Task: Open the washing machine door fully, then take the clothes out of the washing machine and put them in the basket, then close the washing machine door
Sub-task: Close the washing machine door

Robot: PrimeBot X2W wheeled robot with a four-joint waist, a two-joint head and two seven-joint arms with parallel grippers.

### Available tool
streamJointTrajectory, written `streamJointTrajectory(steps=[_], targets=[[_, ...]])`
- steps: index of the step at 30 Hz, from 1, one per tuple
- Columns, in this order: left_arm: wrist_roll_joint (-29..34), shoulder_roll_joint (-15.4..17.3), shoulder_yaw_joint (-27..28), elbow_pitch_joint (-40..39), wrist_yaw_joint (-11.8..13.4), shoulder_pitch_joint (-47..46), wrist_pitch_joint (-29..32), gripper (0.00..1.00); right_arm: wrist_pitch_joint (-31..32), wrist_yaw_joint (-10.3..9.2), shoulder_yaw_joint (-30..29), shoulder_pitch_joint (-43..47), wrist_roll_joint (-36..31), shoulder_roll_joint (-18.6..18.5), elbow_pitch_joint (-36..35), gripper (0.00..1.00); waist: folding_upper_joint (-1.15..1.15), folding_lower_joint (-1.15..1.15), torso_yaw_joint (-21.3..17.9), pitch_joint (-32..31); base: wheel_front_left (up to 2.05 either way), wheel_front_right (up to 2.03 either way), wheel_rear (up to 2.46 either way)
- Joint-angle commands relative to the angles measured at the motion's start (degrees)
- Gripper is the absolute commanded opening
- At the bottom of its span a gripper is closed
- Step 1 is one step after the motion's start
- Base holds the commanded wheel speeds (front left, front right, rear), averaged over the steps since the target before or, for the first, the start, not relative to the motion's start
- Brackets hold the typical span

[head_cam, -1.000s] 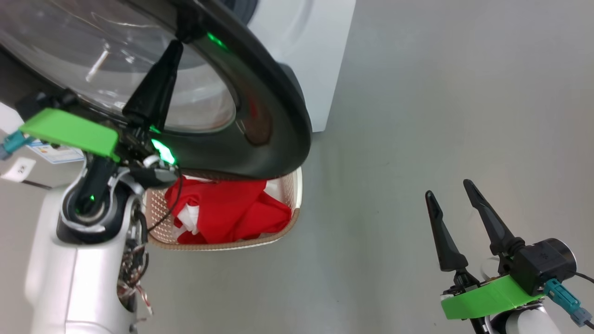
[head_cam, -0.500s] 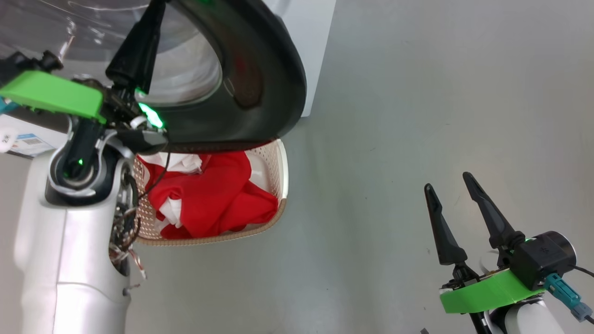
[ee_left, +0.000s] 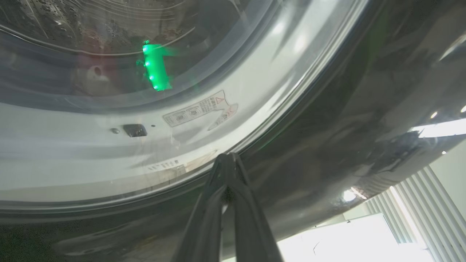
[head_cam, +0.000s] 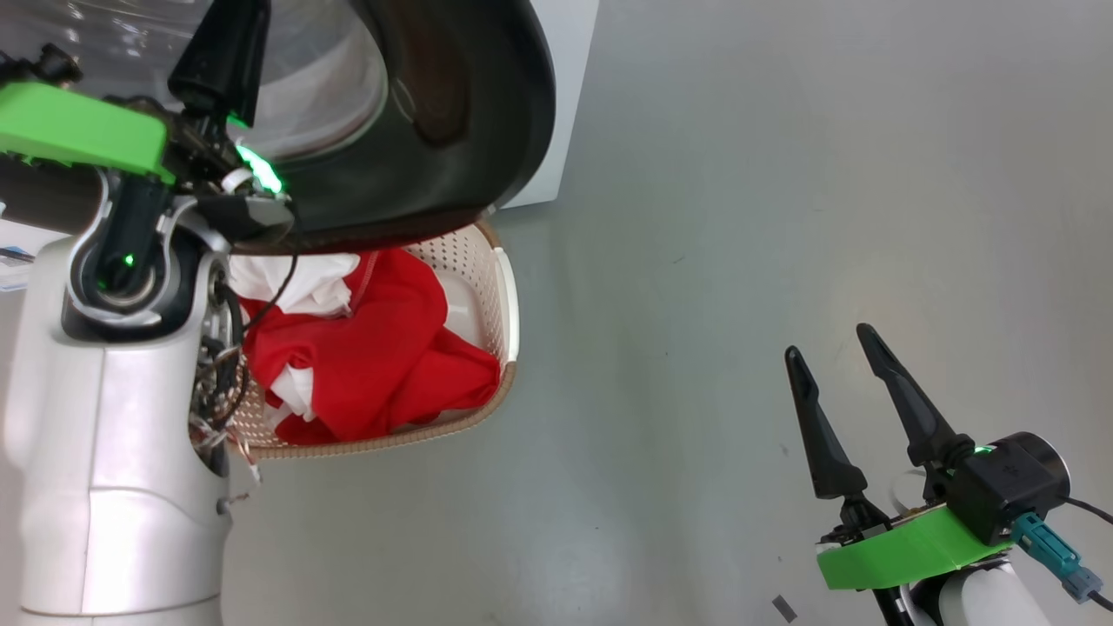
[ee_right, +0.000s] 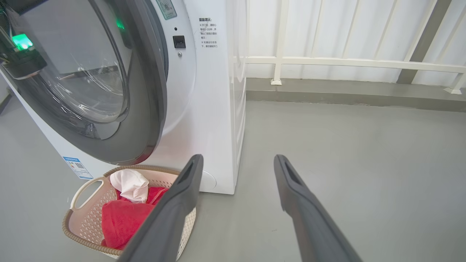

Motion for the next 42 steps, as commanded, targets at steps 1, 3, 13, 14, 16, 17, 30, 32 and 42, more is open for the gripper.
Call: streamJointTrajectory(steps=[1, 3, 13, 14, 16, 17, 30, 32, 42], targets=[[0.68, 1.44, 0.99, -1.18, -0.96, -1.97, -0.04, 0.0, -0.37, 0.35, 1.13, -1.76, 0.54, -0.67, -1.41, 1.0, 0.0, 0.0, -0.24, 0.33, 0.0, 0.0, 0.0], [0.83, 1.52, 1.0, -0.78, -1.14, -2.47, -0.08, 0.0, -0.37, 0.35, 1.2, -1.92, 0.59, -0.67, -1.42, 1.0, 0.0, 0.0, -0.37, 0.59, 0.0, 0.0, 0.0], [1.49, 1.68, 1.04, 1.34, -2.11, -3.82, -0.33, 0.0, -0.37, 0.35, 1.03, -2.37, 0.58, -0.67, -1.36, 1.0, 0.0, 0.0, -0.41, 1.08, 0.0, 0.0, 0.0], [1.77, 1.74, 0.95, 1.58, -2.21, -3.71, -0.45, 0.0, -0.37, 0.35, 0.95, -2.35, 0.57, -0.67, -1.31, 1.0, 0.0, 0.0, -0.29, 0.99, 0.0, 0.0, 0.0], [3.03, 2.14, 0.47, 2.04, -2.36, -3.4, -1.05, 0.0, -0.37, 0.35, 0.78, -2.33, 0.55, -0.67, -1.23, 1.0, 0.0, 0.0, 0.09, 0.74, 0.0, 0.0, 0.0], [3.88, 2.42, 0.04, 2.17, -2.46, -3.15, -1.31, 0.0, -0.37, 0.35, 0.77, -2.35, 0.54, -0.67, -1.21, 1.0, 0.0, 0.0, 0.29, 0.57, 0.0, 0.0, 0.0], [13.24, 4.88, -4.3, -2.03, -2.96, 5.26, -5.63, 1.0, -0.37, 0.35, 1.11, -2.11, 0.31, -0.67, -0.27, 1.0, 0.0, 0.0, 4.61, -3.68, 0.0, 0.0, 0.0], [15.49, 5.48, -5.11, -3.69, -3.03, 7.26, -7.03, 1.0, -0.37, 0.35, 1.17, -2.03, 0.22, -0.67, -0.12, 1.0, 0.0, 0.0, 5.37, -4.52, 0.0, 0.0, 0.0], [29.34, 9.3, -9.67, -12.43, -3.23, 19.71, -16.17, 1.0, -0.37, 0.35, 0.92, -1.19, 0.0, -0.67, 0.57, 1.0, 0.0, 0.0, 7.93, -9.51, 0.0, 0.0, 0.0]])
